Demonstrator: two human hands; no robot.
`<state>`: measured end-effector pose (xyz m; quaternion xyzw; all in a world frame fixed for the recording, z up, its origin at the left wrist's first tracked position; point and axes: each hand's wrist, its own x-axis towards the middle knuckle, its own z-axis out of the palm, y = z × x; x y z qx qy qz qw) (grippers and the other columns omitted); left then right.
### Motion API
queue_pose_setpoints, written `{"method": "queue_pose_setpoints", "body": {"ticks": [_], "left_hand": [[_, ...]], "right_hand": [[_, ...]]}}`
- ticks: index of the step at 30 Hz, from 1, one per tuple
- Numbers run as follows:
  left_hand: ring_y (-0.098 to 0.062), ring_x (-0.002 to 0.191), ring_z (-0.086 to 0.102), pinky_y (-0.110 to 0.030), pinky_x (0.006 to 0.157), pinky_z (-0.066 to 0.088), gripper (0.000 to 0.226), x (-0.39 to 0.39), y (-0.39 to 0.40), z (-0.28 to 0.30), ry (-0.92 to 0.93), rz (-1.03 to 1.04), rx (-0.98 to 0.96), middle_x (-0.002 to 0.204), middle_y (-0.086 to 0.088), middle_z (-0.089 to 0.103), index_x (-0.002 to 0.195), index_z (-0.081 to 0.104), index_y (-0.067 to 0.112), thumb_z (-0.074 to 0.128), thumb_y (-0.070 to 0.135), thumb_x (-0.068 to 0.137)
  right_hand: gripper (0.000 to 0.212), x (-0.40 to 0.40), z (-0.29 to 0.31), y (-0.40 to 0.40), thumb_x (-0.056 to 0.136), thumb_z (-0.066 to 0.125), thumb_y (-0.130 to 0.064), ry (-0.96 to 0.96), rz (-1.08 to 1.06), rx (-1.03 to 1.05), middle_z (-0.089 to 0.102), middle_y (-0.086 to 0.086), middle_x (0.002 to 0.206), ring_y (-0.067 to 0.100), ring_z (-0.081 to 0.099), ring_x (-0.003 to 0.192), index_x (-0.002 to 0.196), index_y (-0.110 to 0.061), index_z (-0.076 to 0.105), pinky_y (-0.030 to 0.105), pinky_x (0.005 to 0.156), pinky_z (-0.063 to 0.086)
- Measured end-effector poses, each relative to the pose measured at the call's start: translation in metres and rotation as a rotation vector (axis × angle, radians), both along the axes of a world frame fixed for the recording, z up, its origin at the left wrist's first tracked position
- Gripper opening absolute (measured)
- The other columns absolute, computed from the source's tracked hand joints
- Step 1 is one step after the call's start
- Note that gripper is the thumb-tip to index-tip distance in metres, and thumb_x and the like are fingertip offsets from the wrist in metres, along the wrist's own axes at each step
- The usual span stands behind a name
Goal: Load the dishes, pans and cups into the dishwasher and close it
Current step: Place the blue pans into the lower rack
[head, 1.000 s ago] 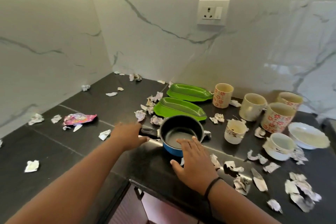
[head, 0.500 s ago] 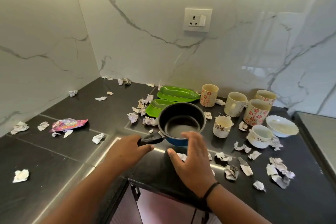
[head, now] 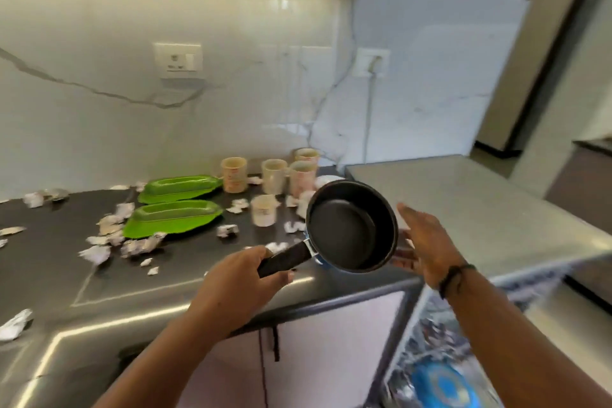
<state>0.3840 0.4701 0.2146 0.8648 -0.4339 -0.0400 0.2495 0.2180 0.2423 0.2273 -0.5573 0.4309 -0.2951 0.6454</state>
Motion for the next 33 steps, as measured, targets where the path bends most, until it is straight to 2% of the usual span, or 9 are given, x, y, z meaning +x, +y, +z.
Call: {"method": "queue_pose_setpoints", "body": {"ticks": [3, 6, 9, 15, 18, 24, 28, 30, 33], "left_hand": [[-0.008, 0.067, 0.057, -0.030, 0.060, 0.044, 0.029, -0.045, -0.046, 0.001, 0.006, -0.228, 0.011, 0.070, 0.007, 0.059, 0.082, 0.057, 0.028, 0.061, 0.057, 0.081], [-0.004, 0.062, 0.053, -0.026, 0.053, 0.036, 0.029, -0.094, -0.092, -0.001, 0.025, -0.394, 0.053, 0.065, 0.006, 0.057, 0.071, 0.051, 0.030, 0.062, 0.055, 0.080], [-0.006, 0.059, 0.054, -0.026, 0.053, 0.038, 0.030, -0.151, -0.142, -0.011, 0.082, -0.541, 0.079, 0.063, 0.005, 0.058, 0.069, 0.053, 0.027, 0.066, 0.053, 0.076], [-0.003, 0.047, 0.048, -0.019, 0.051, 0.038, 0.030, -0.276, -0.247, -0.058, 0.467, -0.800, 0.320, 0.055, 0.011, 0.054, 0.079, 0.063, 0.020, 0.073, 0.048, 0.077], [-0.011, 0.044, 0.043, -0.023, 0.048, 0.041, 0.048, -0.337, -0.293, -0.095, 0.754, -0.781, 0.571, 0.058, 0.001, 0.055, 0.084, 0.061, 0.008, 0.061, 0.056, 0.084], [-0.011, 0.044, 0.044, -0.024, 0.053, 0.046, 0.060, -0.390, -0.344, -0.148, 0.735, -0.632, 0.961, 0.077, -0.008, 0.064, 0.105, 0.064, 0.003, 0.045, 0.058, 0.092], [-0.007, 0.044, 0.045, -0.020, 0.051, 0.044, 0.061, -0.391, -0.371, -0.170, 0.618, -0.674, 1.206, 0.063, 0.002, 0.059, 0.105, 0.071, 0.012, 0.037, 0.062, 0.094], [-0.007, 0.047, 0.046, -0.018, 0.051, 0.040, 0.061, -0.385, -0.387, -0.187, 0.595, -0.694, 1.263, 0.063, 0.004, 0.055, 0.107, 0.072, 0.014, 0.038, 0.062, 0.093], [-0.009, 0.062, 0.048, -0.018, 0.058, 0.040, 0.055, -0.378, -0.416, -0.210, 0.584, -0.806, 1.280, 0.071, 0.003, 0.056, 0.109, 0.072, 0.015, 0.041, 0.058, 0.094]], "right_hand": [[0.037, -0.089, 0.005, -0.032, 0.092, 0.049, -0.055, 0.092, -0.035, 0.085, 0.064, 0.010, 0.088, 0.027, 0.061, 0.069, 0.098, -0.021, 0.061, 0.030, 0.055, 0.052], [0.046, -0.172, -0.006, -0.056, 0.090, 0.045, -0.062, 0.173, -0.125, 0.145, 0.064, 0.007, 0.085, 0.022, 0.061, 0.072, 0.100, -0.021, 0.063, 0.028, 0.056, 0.051], [0.051, -0.259, -0.025, -0.071, 0.088, 0.041, -0.068, 0.241, -0.218, 0.176, 0.061, 0.007, 0.085, 0.021, 0.059, 0.070, 0.093, -0.021, 0.062, 0.029, 0.056, 0.050], [0.067, -0.425, -0.086, -0.090, 0.074, 0.043, -0.083, 0.248, -0.397, 0.511, 0.054, 0.005, 0.070, 0.019, 0.055, 0.055, 0.077, -0.018, 0.060, 0.023, 0.047, 0.045], [0.055, -0.486, -0.119, -0.096, 0.074, 0.046, -0.077, 0.325, -0.443, 0.635, 0.047, 0.000, 0.058, 0.014, 0.045, 0.046, 0.067, -0.022, 0.052, 0.018, 0.043, 0.037], [0.062, -0.541, -0.194, -0.105, 0.069, 0.051, -0.083, 0.291, -0.479, 0.786, 0.051, 0.001, 0.062, 0.013, 0.049, 0.051, 0.075, -0.021, 0.055, 0.018, 0.046, 0.042], [0.064, -0.546, -0.225, -0.113, 0.075, 0.049, -0.078, 0.208, -0.398, 0.871, 0.055, 0.008, 0.075, 0.021, 0.054, 0.057, 0.085, -0.015, 0.057, 0.027, 0.057, 0.048], [0.062, -0.549, -0.236, -0.116, 0.080, 0.049, -0.068, 0.109, -0.368, 0.937, 0.059, 0.014, 0.086, 0.031, 0.061, 0.062, 0.095, -0.009, 0.060, 0.040, 0.068, 0.053], [0.063, -0.546, -0.251, -0.127, 0.082, 0.051, -0.061, -0.043, -0.388, 0.977, 0.058, 0.018, 0.111, 0.045, 0.064, 0.089, 0.119, -0.012, 0.058, 0.060, 0.083, 0.049]]}}
